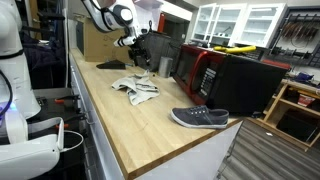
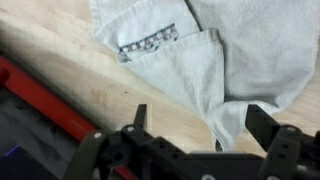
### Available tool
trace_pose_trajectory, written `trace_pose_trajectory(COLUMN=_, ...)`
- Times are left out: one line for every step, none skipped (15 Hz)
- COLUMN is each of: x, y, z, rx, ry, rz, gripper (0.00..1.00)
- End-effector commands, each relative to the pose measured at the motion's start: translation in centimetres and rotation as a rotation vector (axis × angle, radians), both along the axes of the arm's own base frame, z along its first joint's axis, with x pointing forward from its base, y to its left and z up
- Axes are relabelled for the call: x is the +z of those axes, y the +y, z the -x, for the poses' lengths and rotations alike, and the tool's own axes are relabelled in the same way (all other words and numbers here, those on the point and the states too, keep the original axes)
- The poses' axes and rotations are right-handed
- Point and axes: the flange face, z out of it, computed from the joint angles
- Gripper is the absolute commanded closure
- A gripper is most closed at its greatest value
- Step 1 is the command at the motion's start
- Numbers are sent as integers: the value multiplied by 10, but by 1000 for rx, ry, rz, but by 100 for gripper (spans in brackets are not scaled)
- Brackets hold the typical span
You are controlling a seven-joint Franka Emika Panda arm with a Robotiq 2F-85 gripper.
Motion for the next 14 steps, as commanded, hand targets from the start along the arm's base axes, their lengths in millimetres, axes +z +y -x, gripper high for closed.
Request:
trace_pose_trajectory(x=-12, y=-22, z=9, rx=-67, ry=55, rz=-62, gripper=0)
trace_pose_trajectory(x=-15, y=-26, z=10, rx=-84, ry=64, rz=-77, gripper=0)
trace_pose_trajectory(x=-18, y=-28, z=10, rx=-97, ry=72, rz=-91, gripper=0)
trace_pose_trajectory(x=-20, y=-30, z=10, rx=-107, ry=77, rz=-102, gripper=0)
trace_pose_trajectory(x=-24, y=-31, z=9, rx=-116, ry=83, rz=-113, gripper=0)
trace_pose_trajectory(x=-29, y=-32, z=7, rx=-120, ry=90, rz=-123, gripper=0)
trace_pose_trajectory(x=-33, y=-32, z=6, rx=-126, ry=97, rz=-131, gripper=0)
trace_pose_trajectory(x=-38, y=-33, z=4, rx=-132, ry=104, rz=-136, gripper=0)
trace_pose_trajectory(x=-44, y=-33, z=2, rx=-133, ry=113, rz=-139, gripper=0)
trace_pose_trajectory(x=-48, y=-34, z=0, rx=-141, ry=119, rz=-140, gripper=0)
trace_pose_trajectory(x=-53, y=-34, z=-1, rx=-150, ry=129, rz=-145, gripper=0)
trace_pose_trajectory(x=-56, y=-35, z=-1, rx=-158, ry=136, rz=-149, gripper=0)
trace_pose_trajectory(x=-60, y=-35, z=-2, rx=-165, ry=137, rz=-150, gripper=0)
trace_pose_trajectory(x=-63, y=-36, z=-4, rx=-170, ry=135, rz=-153, gripper=0)
